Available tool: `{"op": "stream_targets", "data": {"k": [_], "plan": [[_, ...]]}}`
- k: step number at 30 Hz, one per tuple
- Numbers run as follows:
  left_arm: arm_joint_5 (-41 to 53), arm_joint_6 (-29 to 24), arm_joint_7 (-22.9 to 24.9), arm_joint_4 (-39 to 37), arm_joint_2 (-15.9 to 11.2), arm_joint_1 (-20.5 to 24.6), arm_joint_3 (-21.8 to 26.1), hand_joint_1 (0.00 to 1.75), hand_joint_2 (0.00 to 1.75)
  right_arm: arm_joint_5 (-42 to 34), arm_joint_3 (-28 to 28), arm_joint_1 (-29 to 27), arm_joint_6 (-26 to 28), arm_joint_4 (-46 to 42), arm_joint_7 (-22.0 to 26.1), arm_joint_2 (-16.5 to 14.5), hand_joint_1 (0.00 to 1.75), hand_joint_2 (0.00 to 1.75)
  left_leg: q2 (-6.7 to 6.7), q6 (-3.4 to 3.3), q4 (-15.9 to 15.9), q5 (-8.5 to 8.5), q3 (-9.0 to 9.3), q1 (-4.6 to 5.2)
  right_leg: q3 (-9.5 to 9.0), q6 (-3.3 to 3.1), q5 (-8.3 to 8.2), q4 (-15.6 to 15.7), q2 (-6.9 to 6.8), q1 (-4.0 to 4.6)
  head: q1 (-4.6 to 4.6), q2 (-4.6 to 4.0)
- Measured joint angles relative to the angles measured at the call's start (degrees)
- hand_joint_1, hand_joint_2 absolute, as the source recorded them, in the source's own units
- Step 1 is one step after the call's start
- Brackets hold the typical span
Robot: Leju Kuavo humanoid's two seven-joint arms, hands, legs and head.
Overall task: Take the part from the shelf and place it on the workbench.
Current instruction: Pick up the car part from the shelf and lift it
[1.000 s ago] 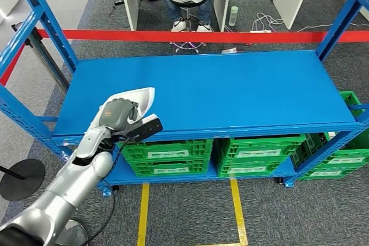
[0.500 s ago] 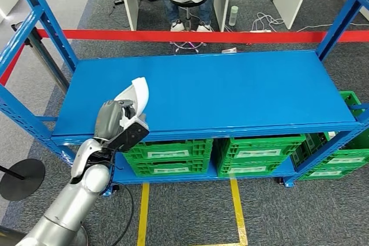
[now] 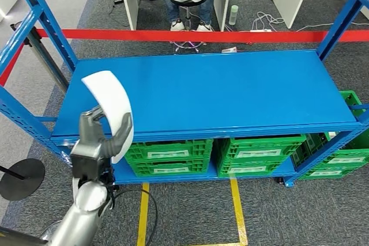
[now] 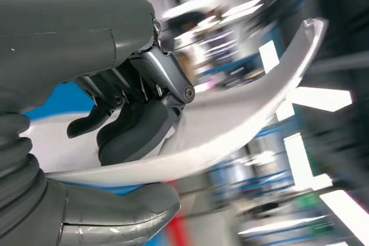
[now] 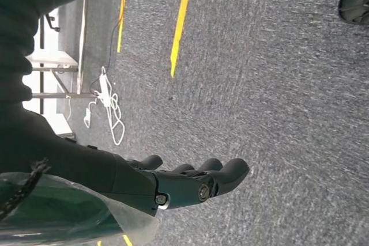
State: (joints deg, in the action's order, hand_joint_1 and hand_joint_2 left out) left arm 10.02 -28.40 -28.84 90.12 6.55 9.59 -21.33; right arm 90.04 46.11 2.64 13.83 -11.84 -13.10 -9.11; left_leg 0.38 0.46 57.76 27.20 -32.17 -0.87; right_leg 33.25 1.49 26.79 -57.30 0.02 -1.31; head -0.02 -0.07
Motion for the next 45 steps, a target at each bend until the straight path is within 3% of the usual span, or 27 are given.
{"op": "stream_targets", "data": {"k": [6,12,18,27,39,45], "plan": [[-8.89,10.05,-8.23,8.21,0.85,-3.42,-1.60,1.75,1.75,0.02,-0.89,0.03,-0.85,-0.01,0.87,0.00,0.00,1.75,0.01,-0.01,0.00,0.03,-0.02,0.00,0.00,0.00,0.05,0.00,-0.05,0.00,0.00,0.01],[-12.38,12.58,-10.06,12.64,1.72,-6.08,-2.32,1.75,1.75,-0.40,-1.37,0.03,-0.88,-0.01,0.96,0.00,0.00,1.75,0.00,-0.01,0.00,0.03,-0.01,0.00,-0.01,0.00,0.06,0.00,-0.04,0.00,0.00,0.01],[-15.12,16.15,-7.59,14.09,2.26,-8.71,-2.55,1.75,1.75,-1.12,-1.37,0.00,-0.41,0.01,0.67,0.00,0.00,1.75,0.01,-0.01,0.00,0.04,-0.01,0.00,0.00,0.01,0.06,0.00,-0.05,0.00,-0.01,0.00],[-21.95,27.70,-2.23,13.04,2.16,-12.04,-2.54,1.75,1.75,-1.65,-1.22,-0.16,0.17,0.00,0.53,0.00,0.00,1.75,0.00,-0.01,0.00,0.05,-0.01,0.00,0.00,0.01,0.06,0.01,-0.03,0.00,0.00,0.01],[-19.90,29.28,-2.61,12.67,2.15,-12.88,-2.54,1.75,1.75,-1.47,-1.09,-0.23,0.14,-0.01,0.46,0.00,0.00,1.75,0.01,-0.01,0.00,0.04,-0.01,0.00,0.00,0.01,0.06,0.01,-0.04,0.00,0.00,0.00],[-15.65,28.01,-5.37,12.67,2.22,-12.99,-2.59,1.75,1.75,-0.70,-1.10,-0.21,0.20,-0.01,1.09,0.00,0.00,1.75,0.01,-0.01,0.00,0.04,-0.01,0.00,-0.01,0.01,0.06,0.01,-0.04,0.00,0.00,0.00]]}}
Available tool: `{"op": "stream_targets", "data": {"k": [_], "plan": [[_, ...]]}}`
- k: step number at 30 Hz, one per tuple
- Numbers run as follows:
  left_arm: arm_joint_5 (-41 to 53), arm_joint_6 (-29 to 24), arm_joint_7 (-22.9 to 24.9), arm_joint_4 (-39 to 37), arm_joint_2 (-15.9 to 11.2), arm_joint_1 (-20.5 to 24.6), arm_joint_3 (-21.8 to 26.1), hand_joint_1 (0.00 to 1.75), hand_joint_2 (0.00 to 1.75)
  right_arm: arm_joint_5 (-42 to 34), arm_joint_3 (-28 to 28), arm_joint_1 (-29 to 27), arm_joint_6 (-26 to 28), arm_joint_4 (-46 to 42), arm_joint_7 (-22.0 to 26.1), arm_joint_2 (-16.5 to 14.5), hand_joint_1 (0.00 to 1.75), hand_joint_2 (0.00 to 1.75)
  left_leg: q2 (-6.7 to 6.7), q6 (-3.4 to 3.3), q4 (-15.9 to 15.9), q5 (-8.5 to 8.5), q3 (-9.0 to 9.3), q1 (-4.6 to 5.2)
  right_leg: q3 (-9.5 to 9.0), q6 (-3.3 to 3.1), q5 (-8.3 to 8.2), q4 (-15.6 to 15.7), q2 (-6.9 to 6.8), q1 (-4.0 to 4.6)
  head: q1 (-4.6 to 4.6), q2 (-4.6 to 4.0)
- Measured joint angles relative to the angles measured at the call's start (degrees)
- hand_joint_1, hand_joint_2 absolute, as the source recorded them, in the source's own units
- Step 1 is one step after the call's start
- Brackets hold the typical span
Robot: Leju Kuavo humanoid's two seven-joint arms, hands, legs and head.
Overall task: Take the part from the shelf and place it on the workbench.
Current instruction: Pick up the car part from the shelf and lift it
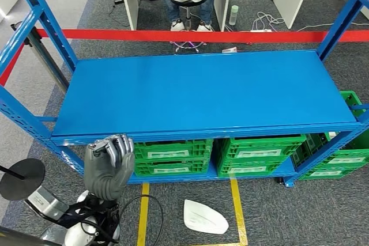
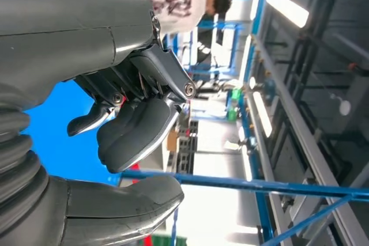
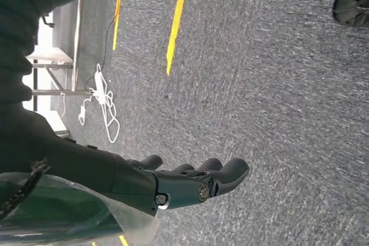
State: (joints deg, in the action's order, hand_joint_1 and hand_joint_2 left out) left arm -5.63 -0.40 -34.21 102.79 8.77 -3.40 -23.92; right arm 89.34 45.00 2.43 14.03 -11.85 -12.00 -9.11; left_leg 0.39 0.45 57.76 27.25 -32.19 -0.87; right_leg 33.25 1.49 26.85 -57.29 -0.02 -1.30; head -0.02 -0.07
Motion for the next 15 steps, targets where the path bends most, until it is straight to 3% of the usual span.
{"op": "stream_targets", "data": {"k": [6,15], "plan": [[1.15,-3.65,-0.60,0.00,0.52,-0.39,0.10,1.75,1.75,0.11,0.01,-0.01,0.01,0.00,0.04,0.00,0.00,1.75,0.00,0.00,0.00,0.00,0.00,0.00,0.00,0.00,0.00,0.00,-0.01,0.00,-0.01,0.01],[-0.04,-1.84,-1.94,0.00,0.49,-0.74,1.36,1.75,1.75,0.58,-0.02,0.01,-0.13,0.00,0.43,0.00,0.00,1.75,0.00,0.00,0.00,0.00,0.00,0.00,-0.01,0.00,0.00,0.00,-0.02,0.00,0.01,0.00]]}}
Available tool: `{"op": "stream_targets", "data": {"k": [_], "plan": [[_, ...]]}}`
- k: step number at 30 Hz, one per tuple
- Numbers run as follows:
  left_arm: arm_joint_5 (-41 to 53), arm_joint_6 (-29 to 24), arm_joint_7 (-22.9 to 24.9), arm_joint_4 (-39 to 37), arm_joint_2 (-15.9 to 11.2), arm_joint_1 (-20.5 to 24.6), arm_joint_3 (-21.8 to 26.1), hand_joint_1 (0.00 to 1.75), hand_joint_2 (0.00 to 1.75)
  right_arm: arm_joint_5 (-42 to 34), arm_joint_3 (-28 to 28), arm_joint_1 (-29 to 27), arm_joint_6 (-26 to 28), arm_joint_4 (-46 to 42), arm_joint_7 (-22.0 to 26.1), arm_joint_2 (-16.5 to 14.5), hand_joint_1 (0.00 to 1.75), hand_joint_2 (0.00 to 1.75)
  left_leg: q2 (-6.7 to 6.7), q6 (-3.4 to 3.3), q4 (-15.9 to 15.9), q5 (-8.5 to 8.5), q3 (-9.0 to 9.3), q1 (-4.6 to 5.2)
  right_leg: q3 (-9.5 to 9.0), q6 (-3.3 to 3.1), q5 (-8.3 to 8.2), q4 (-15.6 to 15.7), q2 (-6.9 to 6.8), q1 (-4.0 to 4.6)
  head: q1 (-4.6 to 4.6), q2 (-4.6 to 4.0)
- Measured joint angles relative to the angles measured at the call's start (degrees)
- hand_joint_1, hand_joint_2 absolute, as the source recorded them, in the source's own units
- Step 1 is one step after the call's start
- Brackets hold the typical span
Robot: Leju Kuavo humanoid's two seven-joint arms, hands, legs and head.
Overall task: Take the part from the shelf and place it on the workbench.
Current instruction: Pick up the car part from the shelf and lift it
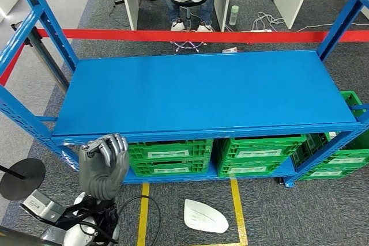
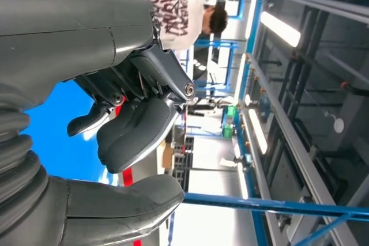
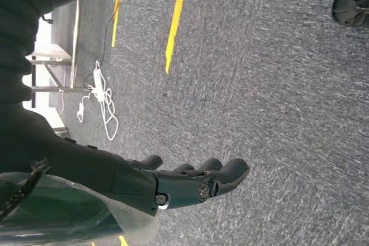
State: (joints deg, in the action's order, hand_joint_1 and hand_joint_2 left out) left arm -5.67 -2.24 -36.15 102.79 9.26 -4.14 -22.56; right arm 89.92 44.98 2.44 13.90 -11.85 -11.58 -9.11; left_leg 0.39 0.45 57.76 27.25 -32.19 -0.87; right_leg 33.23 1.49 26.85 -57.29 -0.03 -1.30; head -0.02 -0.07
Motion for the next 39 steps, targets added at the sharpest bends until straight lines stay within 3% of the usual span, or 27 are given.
{"op": "stream_targets", "data": {"k": [20,24,27,31,39], "plan": [[3.95,-0.87,-0.74,0.42,-0.12,-0.93,1.98,1.75,1.75,0.12,0.00,0.00,-0.10,0.00,0.42,0.00,0.00,1.75,0.00,0.00,0.00,0.00,0.00,0.00,0.00,0.00,0.00,0.00,0.00,0.00,-0.01,0.00],[5.50,-0.58,-0.89,0.48,-0.32,-1.17,1.96,0.00,1.75,0.11,0.00,0.00,-0.11,0.00,0.48,0.00,0.00,1.75,0.00,0.00,0.00,0.00,0.00,0.00,0.00,0.00,0.00,0.00,0.00,0.00,-0.01,0.00],[6.78,-1.08,-0.73,0.48,-0.42,-1.28,1.91,0.00,1.75,0.09,0.00,0.00,-0.11,0.00,0.49,0.00,0.00,1.75,0.00,0.00,0.00,0.00,0.00,0.00,0.00,0.00,0.00,0.00,0.00,0.00,-0.01,0.00],[7.24,-1.37,-0.68,0.48,-0.45,-1.31,1.81,0.00,0.00,0.09,0.00,0.00,-0.13,0.00,0.50,0.00,0.00,1.75,0.00,0.00,0.00,0.00,0.00,0.00,0.00,0.00,0.00,0.00,0.00,0.00,-0.01,0.00],[7.19,-1.27,-0.89,0.48,-0.46,-1.31,1.74,0.00,0.00,0.12,0.00,0.00,-0.26,0.00,0.50,0.00,0.00,1.75,0.00,0.00,0.00,0.00,0.00,0.00,0.00,0.00,0.00,0.00,0.00,0.00,-0.01,0.01]]}}
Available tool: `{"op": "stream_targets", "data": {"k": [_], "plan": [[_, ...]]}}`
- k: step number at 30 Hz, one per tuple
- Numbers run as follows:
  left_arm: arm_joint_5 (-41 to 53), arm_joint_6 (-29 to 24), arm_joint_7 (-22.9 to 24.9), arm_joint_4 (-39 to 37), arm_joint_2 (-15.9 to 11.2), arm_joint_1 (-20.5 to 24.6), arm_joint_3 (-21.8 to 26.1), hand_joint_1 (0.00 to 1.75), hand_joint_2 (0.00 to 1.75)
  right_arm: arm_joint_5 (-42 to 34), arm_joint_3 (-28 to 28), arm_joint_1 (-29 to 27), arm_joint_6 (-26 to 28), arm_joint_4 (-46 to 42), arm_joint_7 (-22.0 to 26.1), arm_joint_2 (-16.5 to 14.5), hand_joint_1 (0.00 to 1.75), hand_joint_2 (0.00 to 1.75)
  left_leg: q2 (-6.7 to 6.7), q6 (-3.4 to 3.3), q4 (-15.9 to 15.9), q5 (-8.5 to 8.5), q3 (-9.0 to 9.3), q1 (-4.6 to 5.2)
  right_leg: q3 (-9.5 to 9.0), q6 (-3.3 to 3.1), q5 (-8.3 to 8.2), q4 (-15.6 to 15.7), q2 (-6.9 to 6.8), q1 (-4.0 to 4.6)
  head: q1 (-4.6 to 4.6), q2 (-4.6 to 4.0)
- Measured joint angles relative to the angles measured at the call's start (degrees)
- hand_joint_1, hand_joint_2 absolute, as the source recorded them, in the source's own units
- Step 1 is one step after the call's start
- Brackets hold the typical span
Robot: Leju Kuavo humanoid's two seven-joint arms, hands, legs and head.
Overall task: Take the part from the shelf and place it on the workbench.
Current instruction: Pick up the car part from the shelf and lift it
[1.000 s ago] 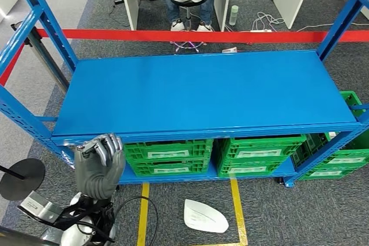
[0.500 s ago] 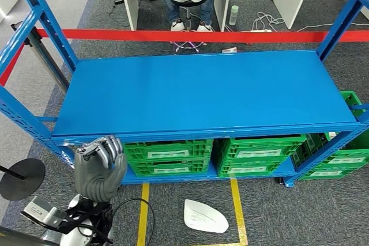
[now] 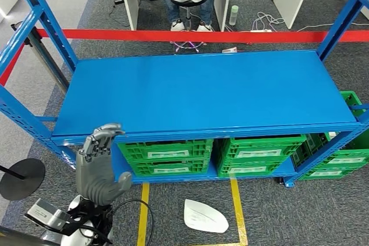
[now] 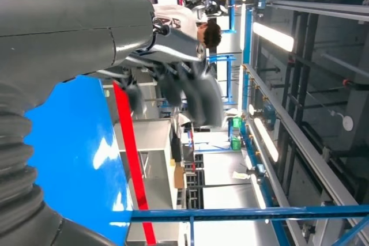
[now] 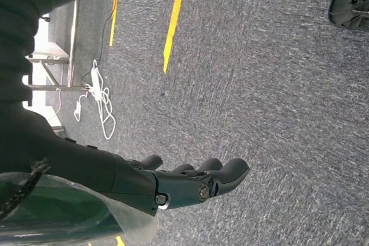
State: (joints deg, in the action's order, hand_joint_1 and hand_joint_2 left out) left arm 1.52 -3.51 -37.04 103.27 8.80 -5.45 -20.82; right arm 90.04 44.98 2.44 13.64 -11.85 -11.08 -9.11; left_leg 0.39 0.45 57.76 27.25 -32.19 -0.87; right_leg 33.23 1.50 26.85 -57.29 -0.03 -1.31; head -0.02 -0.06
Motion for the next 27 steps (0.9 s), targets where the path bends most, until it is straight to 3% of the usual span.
{"op": "stream_targets", "data": {"k": [27], "plan": [[-0.36,0.28,-0.22,0.00,-0.01,-0.06,-0.21,0.00,0.00,0.01,0.00,0.01,-0.28,0.00,0.07,0.00,0.00,1.75,0.00,0.00,0.00,0.00,0.00,0.00,0.00,0.00,0.00,0.00,0.00,0.00,0.00,0.00]]}}
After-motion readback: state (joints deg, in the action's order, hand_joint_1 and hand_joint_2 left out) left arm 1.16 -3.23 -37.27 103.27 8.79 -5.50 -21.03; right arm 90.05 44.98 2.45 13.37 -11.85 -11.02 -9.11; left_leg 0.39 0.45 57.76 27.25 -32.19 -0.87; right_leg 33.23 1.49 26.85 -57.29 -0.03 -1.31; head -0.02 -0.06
